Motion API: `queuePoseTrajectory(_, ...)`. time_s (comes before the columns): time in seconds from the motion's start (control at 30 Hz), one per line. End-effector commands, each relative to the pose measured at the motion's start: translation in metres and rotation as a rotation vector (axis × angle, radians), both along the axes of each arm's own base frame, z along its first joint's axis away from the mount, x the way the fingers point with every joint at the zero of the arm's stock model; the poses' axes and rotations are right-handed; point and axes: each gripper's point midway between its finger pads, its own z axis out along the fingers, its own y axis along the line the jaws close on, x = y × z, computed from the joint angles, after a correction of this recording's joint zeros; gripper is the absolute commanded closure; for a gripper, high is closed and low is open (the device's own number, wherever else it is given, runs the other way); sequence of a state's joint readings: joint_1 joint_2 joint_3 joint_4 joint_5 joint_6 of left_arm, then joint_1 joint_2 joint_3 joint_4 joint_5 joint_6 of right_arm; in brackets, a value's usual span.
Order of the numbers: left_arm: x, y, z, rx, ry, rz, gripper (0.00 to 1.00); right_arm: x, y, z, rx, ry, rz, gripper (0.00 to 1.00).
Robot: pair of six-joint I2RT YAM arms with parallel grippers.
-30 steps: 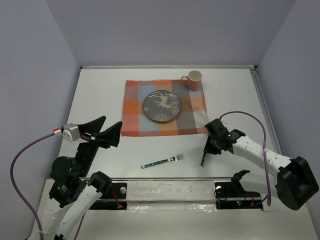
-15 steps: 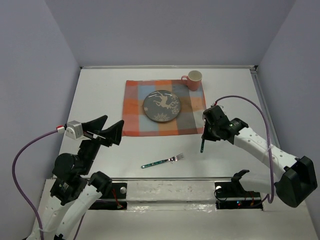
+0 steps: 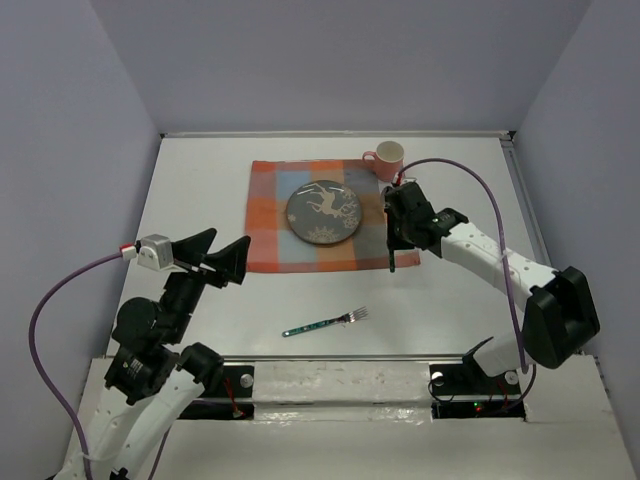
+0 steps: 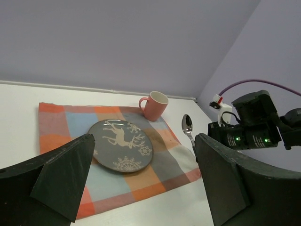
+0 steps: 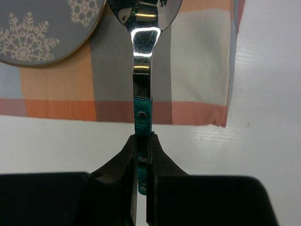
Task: Set the dinner table for one person
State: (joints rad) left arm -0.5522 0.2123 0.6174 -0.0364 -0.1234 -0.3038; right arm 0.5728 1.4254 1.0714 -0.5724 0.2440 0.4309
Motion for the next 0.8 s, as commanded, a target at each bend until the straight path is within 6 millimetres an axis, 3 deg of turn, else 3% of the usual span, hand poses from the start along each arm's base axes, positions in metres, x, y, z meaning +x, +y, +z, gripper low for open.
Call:
queuePoseTrajectory(0.0, 0.001, 0.003, 0.014, -0.007, -0.043, 0.014, 0.01, 0.047, 0.006, 0.021, 0.019, -0.119, 0.028, 1.00)
queuePoseTrajectory(0.33, 0.003, 0.002, 0.012, 0.000, -0.034, 0.014, 0.01, 0.092, 0.001, 0.005, 0.032, -0.114, 0.039, 1.00)
queuePoseTrajectory(0.63, 0.004, 0.001, 0.011, 0.002, -0.030, 0.009, 0.01, 0.123, 0.025, 0.001, 0.084, -0.120, 0.088, 1.00)
queuePoseTrajectory(0.77, 0.004, 0.001, 0.011, 0.004, -0.029, 0.013, 0.01, 0.139, 0.032, -0.016, 0.072, -0.097, 0.092, 1.00)
